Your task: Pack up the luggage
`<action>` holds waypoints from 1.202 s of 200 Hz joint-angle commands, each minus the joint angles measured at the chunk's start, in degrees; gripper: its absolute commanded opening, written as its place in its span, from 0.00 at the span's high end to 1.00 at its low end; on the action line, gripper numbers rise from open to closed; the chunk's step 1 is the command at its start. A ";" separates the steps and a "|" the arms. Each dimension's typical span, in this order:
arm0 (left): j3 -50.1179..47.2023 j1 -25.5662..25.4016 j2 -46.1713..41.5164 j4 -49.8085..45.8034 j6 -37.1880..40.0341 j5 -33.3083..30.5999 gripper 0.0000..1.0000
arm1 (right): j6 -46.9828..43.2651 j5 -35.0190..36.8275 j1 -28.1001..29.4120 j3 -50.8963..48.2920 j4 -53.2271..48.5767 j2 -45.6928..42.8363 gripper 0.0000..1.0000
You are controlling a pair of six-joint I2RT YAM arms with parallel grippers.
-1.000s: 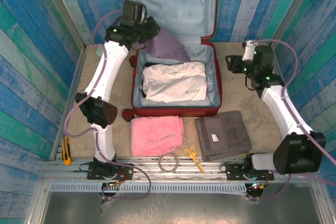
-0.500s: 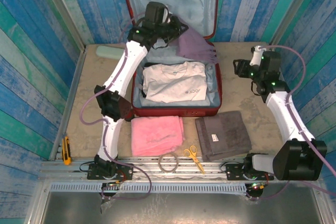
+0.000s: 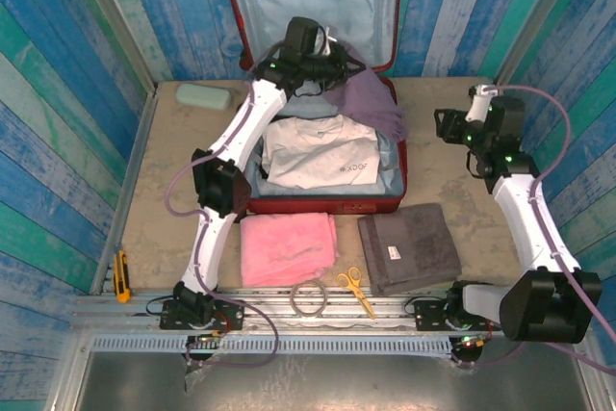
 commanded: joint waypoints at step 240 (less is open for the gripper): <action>-10.12 4.18 -4.64 -11.37 22.01 5.45 1.00 | 0.42 -2.36 -0.97 0.61 -2.27 -0.55 0.33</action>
